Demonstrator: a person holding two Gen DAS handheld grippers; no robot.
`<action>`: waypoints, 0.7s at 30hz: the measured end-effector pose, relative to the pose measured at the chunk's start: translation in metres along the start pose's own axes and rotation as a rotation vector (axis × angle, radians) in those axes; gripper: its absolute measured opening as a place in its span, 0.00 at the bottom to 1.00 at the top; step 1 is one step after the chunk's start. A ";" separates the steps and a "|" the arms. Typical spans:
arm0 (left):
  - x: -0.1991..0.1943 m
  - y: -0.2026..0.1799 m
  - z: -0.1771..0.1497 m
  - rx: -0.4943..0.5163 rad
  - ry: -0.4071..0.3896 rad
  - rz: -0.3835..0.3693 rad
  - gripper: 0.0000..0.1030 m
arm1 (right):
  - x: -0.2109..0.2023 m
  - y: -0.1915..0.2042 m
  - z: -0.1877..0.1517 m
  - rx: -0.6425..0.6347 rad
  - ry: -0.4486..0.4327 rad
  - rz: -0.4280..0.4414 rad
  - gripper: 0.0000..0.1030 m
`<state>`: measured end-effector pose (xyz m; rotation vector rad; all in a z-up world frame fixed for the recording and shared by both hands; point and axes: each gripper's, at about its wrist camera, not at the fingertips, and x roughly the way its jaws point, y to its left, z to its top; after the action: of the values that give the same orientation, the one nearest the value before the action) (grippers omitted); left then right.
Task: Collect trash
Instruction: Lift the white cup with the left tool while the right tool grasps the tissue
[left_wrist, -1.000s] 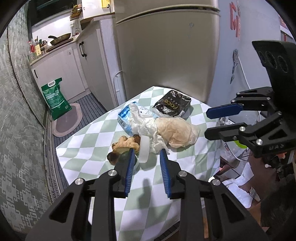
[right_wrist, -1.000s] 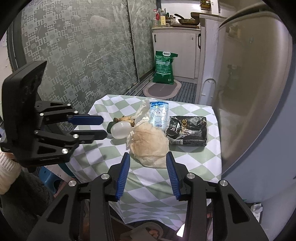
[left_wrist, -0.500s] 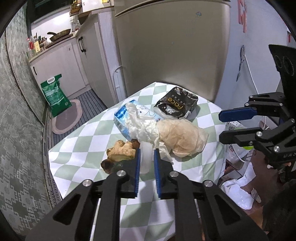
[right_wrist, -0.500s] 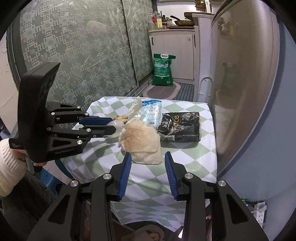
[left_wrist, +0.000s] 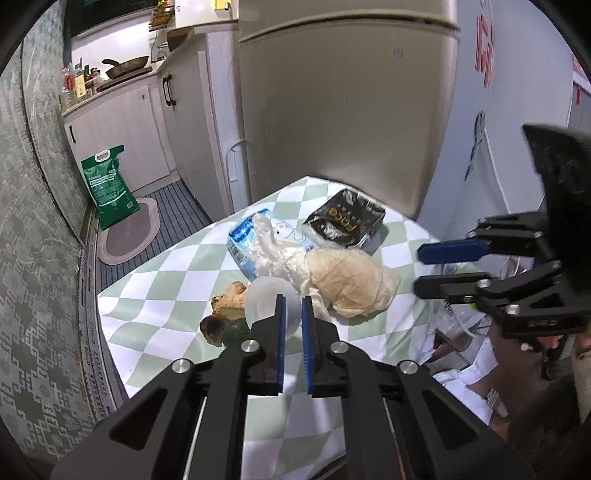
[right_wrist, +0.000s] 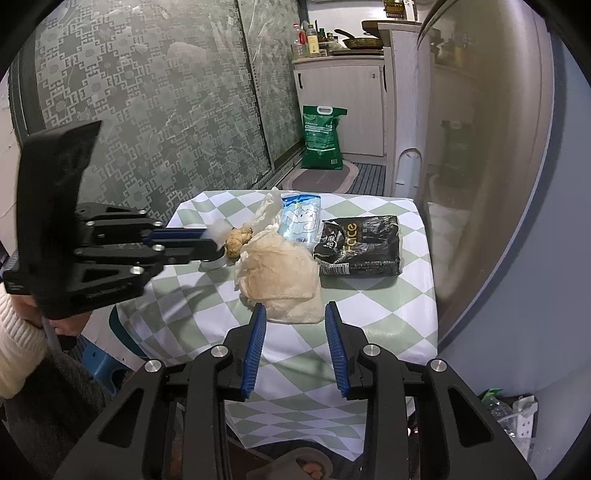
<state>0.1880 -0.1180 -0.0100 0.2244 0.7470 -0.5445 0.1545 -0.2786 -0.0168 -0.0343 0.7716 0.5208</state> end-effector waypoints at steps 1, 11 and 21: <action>-0.004 0.000 -0.001 -0.005 -0.006 -0.001 0.09 | 0.002 -0.001 0.000 0.006 0.000 0.001 0.32; -0.040 -0.012 -0.009 -0.008 -0.090 -0.030 0.09 | 0.016 -0.003 0.009 0.046 0.005 0.009 0.32; -0.079 -0.009 -0.025 -0.035 -0.150 -0.017 0.09 | 0.033 -0.007 0.015 0.058 0.045 0.005 0.26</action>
<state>0.1205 -0.0854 0.0275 0.1428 0.6127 -0.5578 0.1872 -0.2671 -0.0297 0.0098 0.8309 0.5037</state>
